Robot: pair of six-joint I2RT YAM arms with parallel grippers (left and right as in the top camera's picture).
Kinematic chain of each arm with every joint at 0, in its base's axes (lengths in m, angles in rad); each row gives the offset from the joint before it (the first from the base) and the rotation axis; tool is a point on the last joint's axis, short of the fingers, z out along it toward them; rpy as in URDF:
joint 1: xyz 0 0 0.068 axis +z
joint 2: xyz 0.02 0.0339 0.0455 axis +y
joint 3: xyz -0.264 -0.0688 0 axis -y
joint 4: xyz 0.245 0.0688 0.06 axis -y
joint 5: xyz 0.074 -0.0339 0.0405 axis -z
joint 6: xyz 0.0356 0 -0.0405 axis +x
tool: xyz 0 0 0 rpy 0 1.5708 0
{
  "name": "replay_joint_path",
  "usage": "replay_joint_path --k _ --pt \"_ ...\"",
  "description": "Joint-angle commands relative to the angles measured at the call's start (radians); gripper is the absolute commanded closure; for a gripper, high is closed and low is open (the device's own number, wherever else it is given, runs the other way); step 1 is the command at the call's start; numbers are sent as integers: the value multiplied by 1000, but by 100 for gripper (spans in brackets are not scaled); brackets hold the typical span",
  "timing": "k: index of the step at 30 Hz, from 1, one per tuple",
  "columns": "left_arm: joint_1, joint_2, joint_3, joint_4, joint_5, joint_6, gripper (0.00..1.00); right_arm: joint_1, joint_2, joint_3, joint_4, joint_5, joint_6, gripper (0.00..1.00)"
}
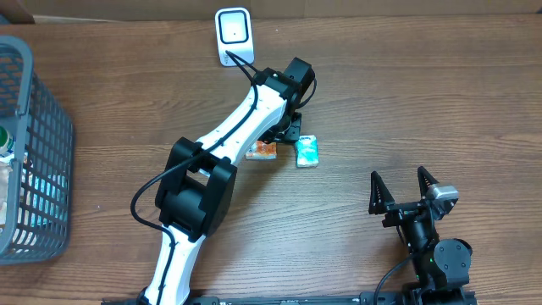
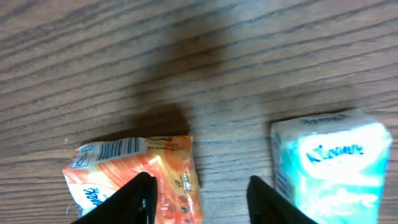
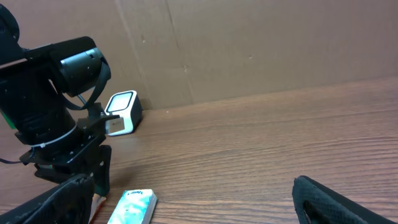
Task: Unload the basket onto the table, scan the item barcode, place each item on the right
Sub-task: 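Place the orange pack on the table left of the tissue pack, then reach the left gripper into the basket and grasp the teal wrapped packet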
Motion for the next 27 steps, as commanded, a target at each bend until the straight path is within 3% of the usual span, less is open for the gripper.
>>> replay_joint_path --k 1,8,15,21,27 --pt "-7 -90 68 -14 15 22 46 6 -9 -10 7 6 -3 0" --pt "1 -237 138 -38 9 75 33 6 -9 -11 7 6 -3 0" --pt "80 -464 147 -63 9 100 31 6 -9 -10 7 6 -3 0" --pt "277 -668 147 -128 9 100 32 6 -9 -10 7 6 -3 0" --pt "585 -802 147 -180 11 99 29 6 -9 -11 7 6 -3 0"
